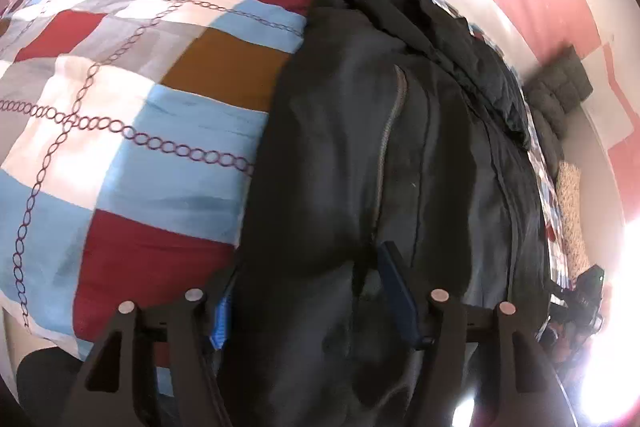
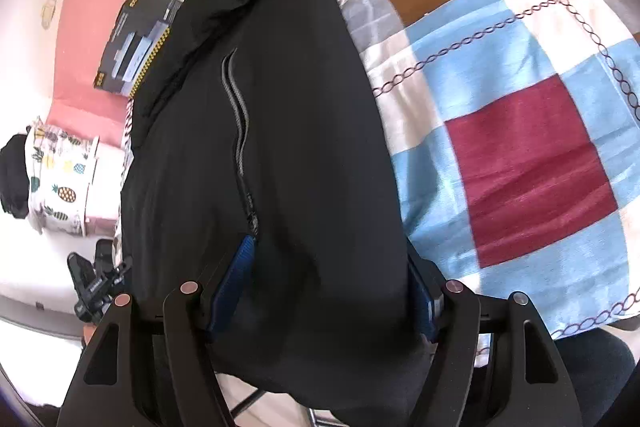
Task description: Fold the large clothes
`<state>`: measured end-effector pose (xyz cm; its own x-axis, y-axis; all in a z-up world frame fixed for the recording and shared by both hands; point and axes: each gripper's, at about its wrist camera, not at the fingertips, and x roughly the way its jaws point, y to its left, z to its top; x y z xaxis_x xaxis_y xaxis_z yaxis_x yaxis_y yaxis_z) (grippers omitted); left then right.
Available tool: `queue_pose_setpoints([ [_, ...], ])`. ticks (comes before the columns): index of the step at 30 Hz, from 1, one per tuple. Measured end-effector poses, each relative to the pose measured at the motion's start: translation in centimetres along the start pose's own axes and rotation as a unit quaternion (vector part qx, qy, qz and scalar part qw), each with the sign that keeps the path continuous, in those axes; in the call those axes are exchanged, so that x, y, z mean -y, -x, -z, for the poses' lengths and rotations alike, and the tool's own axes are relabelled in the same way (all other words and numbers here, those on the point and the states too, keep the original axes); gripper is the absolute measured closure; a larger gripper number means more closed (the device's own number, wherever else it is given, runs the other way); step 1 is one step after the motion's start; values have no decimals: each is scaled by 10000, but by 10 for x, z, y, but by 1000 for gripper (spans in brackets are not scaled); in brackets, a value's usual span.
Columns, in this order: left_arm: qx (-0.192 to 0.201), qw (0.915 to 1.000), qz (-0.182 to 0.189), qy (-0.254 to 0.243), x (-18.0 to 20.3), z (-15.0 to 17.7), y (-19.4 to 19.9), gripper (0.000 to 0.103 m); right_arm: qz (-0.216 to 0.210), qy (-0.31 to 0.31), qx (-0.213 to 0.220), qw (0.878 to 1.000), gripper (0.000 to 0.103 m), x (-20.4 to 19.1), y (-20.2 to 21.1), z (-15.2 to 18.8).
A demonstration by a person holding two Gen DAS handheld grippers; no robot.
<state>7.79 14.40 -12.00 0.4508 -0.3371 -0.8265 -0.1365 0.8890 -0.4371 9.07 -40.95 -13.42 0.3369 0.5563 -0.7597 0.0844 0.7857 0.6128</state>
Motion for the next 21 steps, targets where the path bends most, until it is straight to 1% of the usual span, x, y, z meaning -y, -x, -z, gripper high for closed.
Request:
queue_pose_setpoints([
  [2,-74,9995,96,-287,10,8,2,39,-109,214,-163,9996,33,-7,1,6],
  [4,-138,9985,179,-490,18,17,4,39,-140,355,-234,9990,34,-9,5,10],
  [6,-155,9983,199,-526,19,22,4,39,-205,305,-270,9990,37,-6,6,11],
  [10,-222,9986,22,-477,20,20,-5,39,-154,124,-362,9992,38,1,-3,6],
  [11,-222,9987,-48,-466,22,19,-4,40,-127,110,-357,9992,38,1,-5,5],
  [12,-229,9986,-106,-471,25,18,-5,44,-90,103,-340,9993,41,0,-4,4],
  [13,-218,9984,-175,-483,26,18,-3,49,-65,105,-320,9994,54,0,-2,4],
  [14,-197,9984,-223,-482,26,18,0,59,-100,101,-293,9995,64,-1,2,4],
  [15,-181,9987,-204,-431,24,17,4,67,-273,80,-262,9993,77,-1,6,5],
  [16,-162,9991,-155,-356,22,16,8,70,-359,135,-203,9991,80,-6,12,5],
  [18,-100,9996,-71,-271,22,14,16,78,-396,278,-123,9988,81,-13,19,4],
  [21,95,9996,-16,-259,26,11,33,86,-452,334,28,9984,83,-21,32,-1],
])
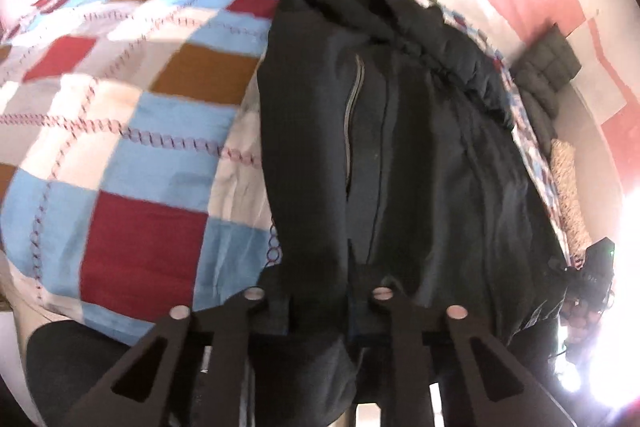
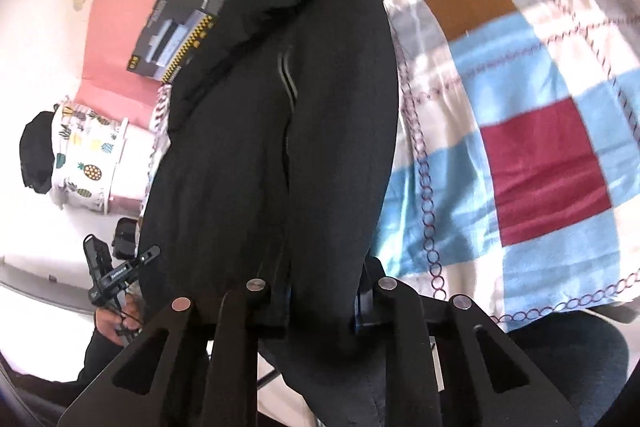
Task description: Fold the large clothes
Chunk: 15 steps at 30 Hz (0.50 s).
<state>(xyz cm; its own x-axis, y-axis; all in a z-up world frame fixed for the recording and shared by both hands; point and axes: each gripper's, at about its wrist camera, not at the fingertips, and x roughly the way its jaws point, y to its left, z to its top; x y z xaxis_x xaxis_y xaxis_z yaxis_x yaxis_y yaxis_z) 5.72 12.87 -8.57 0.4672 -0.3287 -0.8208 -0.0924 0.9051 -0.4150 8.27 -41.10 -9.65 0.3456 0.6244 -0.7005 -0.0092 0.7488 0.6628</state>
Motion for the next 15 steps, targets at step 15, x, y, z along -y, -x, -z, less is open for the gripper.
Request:
queue_pose_setpoints([
  [15,1039,9912,751,343,4,-36,68,90,-375,7,788,9962,85,-20,44,-22],
])
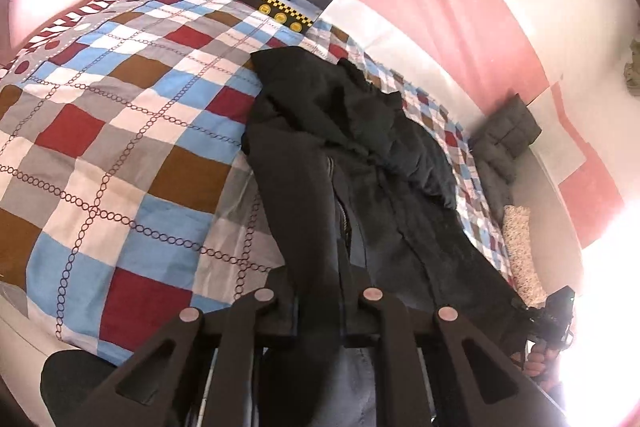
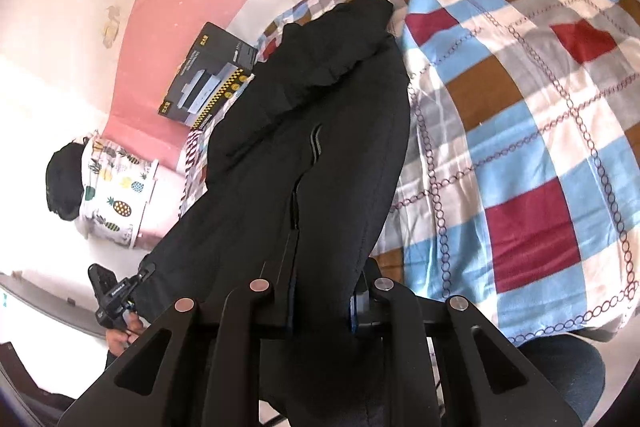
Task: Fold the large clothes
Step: 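Carry the held hem over the jacket body toward the collar with both grippers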
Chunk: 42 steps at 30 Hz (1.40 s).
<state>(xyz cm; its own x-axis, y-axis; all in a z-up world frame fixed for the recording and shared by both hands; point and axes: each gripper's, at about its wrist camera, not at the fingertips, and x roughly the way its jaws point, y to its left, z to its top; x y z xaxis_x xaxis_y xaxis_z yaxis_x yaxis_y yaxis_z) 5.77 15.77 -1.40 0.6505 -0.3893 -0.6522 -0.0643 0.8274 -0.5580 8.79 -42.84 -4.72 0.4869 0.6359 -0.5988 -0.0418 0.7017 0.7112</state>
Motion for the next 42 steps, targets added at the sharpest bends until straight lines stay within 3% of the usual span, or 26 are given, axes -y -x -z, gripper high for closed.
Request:
queue_pose_setpoints([
  [10,264,9992,286,77,15,-30,12,91,-280,9,318,9991,85,-18,13,-28],
  [21,679,9963,533,37,36,-106,-1,91,-619,-32,817,9947,85,-44,10,-106],
  [33,681,9972,307,39,45,-204,-77,90,-474,-182,885,9948,85,-63,-53,-212],
  [42,379,9989,-158,237,30,-262,-163,90,-282,-810,643,9942,84,-36,-122,-283],
])
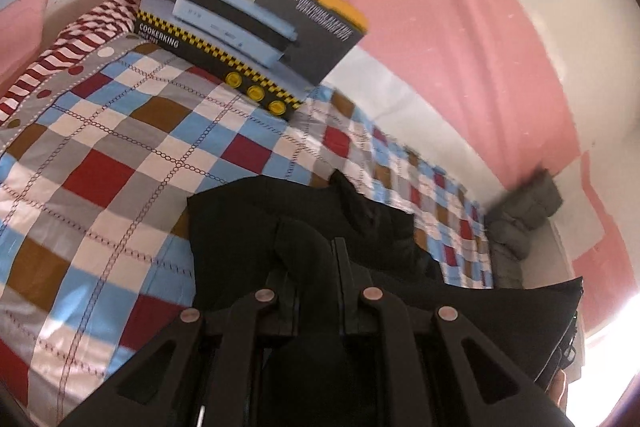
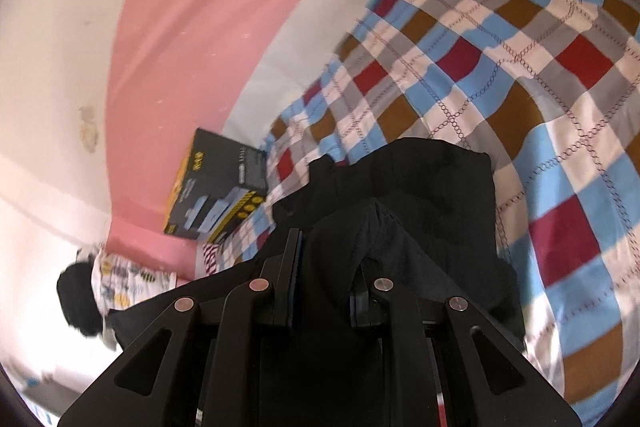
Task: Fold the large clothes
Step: 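Carry the held hem over the jacket body toward the collar with both grippers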
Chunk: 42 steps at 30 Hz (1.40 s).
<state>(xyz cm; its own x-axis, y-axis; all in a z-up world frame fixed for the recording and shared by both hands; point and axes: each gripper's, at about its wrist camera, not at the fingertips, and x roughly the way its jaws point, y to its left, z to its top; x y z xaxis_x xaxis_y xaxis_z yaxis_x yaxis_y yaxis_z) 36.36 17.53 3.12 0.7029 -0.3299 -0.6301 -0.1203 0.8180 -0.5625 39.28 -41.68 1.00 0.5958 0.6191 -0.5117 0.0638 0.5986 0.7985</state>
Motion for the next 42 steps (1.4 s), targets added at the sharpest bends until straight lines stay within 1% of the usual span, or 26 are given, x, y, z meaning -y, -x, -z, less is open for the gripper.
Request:
queue_pose_setpoints([
  [4,-224,9993,-258,156,-18,-11,-51,90,205,-252,-170,9993,83,18,-39,-21],
  [8,-459,9974,-460,296,-34,-15,-98,90,340,-461,-327,9978,80,37,-78,-34],
  [11,-563,9964,-548,322,-40,-17,-123,88,355,-652,-409,9964,78,52,-100,-40],
  [14,-712,9949,-564,438,-42,-21,-134,87,293,-851,-494,9947,73,61,-110,-45],
  [15,-780,9944,-491,524,-43,-23,-133,86,241,-912,-514,9942,68,62,-110,-46],
  [16,-835,9937,-390,636,-44,-26,-130,85,104,-988,-516,9937,59,61,-106,-49],
  [17,-869,9928,-236,796,-47,-29,-126,81,-19,-1006,-495,9937,52,59,-104,-52],
  [18,-877,9913,-60,975,-49,-32,-122,76,-180,-991,-434,9940,38,55,-98,-55],
  [19,-883,9889,149,1182,-52,-35,-116,73,-268,-971,-370,9942,29,50,-94,-59],
  [21,-824,9840,531,1487,-54,-41,-104,56,-348,-880,-139,9954,28,40,-76,-67],
  [23,-715,9846,705,1429,-47,-46,-94,47,-363,-764,-4,9964,28,33,-66,-72],
  [25,-549,9861,781,1358,-42,-49,-87,43,-157,-520,122,9984,28,26,-59,-71],
  [27,-343,9863,844,1377,-42,-51,-79,37,-88,-274,371,9989,28,21,-50,-68],
  [29,34,9893,755,1245,-42,-53,-67,35,-95,-156,601,9980,28,19,-42,-65],
  [30,161,9908,684,1154,-42,-54,-62,33,-69,-82,668,9977,28,19,-40,-64],
  [32,230,9939,487,966,-43,-53,-56,32,166,189,678,9974,28,16,-40,-60],
  [34,200,9971,273,686,-43,-47,-58,31,480,597,562,9955,28,12,-48,-53],
  [36,1,9993,2,385,-43,-36,-71,30,759,925,376,9921,28,14,-60,-45],
  [38,-385,9987,-304,100,-47,-24,-95,30,1053,1129,167,9879,28,20,-77,-38],
  [40,-780,9950,-630,40,-57,-13,-122,30,1301,1190,-40,9843,28,30,-94,-35],
  [41,-950,9929,-715,100,-63,-9,-134,30,1356,1183,-124,9836,28,35,-99,-35],
  [42,-996,9925,-704,123,-65,-6,-142,30,1423,1169,-236,9826,28,39,-104,-35],
])
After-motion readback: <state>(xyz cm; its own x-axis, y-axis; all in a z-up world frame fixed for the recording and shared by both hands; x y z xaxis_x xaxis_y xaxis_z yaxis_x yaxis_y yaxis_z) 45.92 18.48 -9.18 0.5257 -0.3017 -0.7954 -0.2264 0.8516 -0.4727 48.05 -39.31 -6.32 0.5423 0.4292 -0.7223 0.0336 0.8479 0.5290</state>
